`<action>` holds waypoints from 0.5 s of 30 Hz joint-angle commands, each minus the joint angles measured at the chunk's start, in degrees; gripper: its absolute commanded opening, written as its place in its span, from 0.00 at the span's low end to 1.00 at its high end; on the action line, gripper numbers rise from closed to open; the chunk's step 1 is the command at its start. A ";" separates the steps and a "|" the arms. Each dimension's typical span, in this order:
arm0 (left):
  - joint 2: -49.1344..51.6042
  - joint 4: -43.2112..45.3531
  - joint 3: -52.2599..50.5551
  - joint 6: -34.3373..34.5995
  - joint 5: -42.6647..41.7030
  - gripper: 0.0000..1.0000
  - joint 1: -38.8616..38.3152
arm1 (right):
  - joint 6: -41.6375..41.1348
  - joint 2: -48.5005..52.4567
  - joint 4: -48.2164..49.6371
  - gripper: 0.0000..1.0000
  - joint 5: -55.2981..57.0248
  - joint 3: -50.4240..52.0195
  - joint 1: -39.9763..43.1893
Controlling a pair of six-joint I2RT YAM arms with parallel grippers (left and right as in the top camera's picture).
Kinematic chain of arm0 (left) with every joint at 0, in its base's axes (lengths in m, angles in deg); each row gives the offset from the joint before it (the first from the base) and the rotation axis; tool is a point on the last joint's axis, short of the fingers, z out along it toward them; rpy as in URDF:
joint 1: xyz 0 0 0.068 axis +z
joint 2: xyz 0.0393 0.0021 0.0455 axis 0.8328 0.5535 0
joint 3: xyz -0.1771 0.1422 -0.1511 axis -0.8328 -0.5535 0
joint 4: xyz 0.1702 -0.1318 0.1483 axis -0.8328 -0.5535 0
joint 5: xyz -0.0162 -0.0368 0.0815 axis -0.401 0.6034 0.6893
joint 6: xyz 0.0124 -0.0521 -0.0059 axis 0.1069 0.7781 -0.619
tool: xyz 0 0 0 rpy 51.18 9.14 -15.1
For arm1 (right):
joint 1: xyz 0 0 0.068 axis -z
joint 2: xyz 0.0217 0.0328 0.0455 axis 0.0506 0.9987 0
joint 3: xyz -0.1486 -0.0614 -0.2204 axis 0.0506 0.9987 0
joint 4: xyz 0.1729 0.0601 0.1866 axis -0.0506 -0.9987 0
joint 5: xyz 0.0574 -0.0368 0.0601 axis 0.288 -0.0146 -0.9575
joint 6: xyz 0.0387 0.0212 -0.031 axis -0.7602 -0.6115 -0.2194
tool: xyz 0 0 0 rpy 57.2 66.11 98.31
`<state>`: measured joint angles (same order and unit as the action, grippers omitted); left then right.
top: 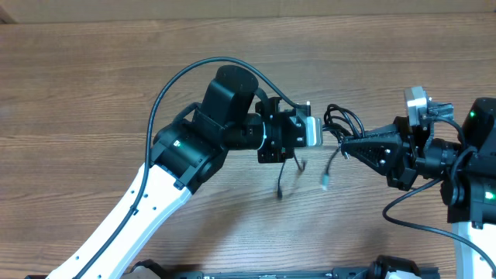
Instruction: Untangle cables
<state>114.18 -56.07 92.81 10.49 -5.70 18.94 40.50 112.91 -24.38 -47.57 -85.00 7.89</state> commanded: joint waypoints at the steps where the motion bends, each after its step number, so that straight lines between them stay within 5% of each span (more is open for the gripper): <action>1: 0.11 2.56 0.66 4.59 -0.24 0.04 -0.07 | 0.07 -0.31 0.35 0.04 1.22 -1.03 -0.22; 4: 0.09 0.15 0.66 4.48 5.27 0.04 -0.07 | -3.48 -0.31 -0.07 0.64 19.08 -1.03 -0.22; 7: 0.11 -4.17 0.66 3.76 10.51 0.04 -0.07 | -4.70 -0.31 0.04 0.85 29.00 -1.03 -0.22; 15: 0.13 -5.07 0.66 1.44 10.36 0.04 -0.09 | -4.68 -0.31 0.33 0.81 16.90 -1.03 -0.24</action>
<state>114.29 -62.76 92.81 13.09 4.59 18.94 35.89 112.91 -24.36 -25.48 -85.00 7.82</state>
